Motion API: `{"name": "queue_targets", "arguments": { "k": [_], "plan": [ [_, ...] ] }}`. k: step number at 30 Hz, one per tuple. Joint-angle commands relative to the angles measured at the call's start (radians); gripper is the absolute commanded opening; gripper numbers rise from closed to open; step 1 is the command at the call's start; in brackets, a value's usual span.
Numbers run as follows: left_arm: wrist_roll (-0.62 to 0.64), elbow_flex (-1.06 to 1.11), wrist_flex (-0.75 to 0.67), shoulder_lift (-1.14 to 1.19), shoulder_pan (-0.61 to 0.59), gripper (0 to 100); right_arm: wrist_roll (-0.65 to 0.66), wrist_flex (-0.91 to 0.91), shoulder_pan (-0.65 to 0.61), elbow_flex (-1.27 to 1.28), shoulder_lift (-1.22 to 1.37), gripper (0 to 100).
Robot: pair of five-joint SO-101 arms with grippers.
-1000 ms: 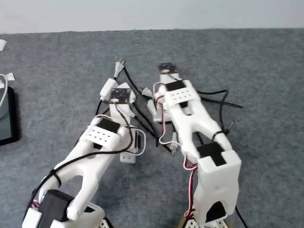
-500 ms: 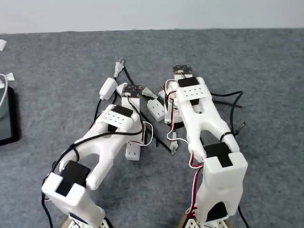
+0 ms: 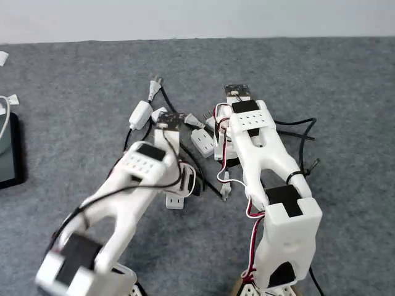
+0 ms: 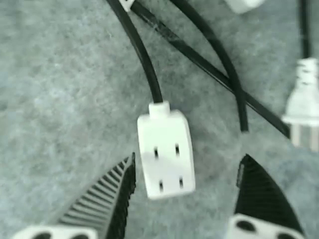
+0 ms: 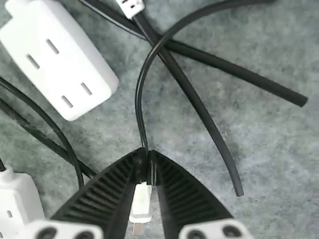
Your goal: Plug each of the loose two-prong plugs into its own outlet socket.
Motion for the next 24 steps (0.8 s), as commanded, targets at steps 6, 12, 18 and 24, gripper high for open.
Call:
{"name": "queue_targets", "arguments": {
  "k": [6, 12, 18, 24],
  "plan": [
    [-0.233, 0.323, -0.014, -0.546, -0.190, 30, 0.012, 0.045, -0.019, -0.043, -0.071, 0.8],
    [-0.226, 0.394, -0.087, -0.652, -0.245, 29, 0.005, 0.035, -0.056, -0.014, -0.061, 0.8],
    [-0.233, 0.318, -0.164, -0.459, -0.288, 17, 0.006, 0.008, -0.090, 0.011, -0.050, 0.8],
    [-0.229, 0.156, -0.164, -0.224, -0.391, 10, 0.003, -0.036, -0.058, 0.098, -0.031, 0.8]
  ]
}}
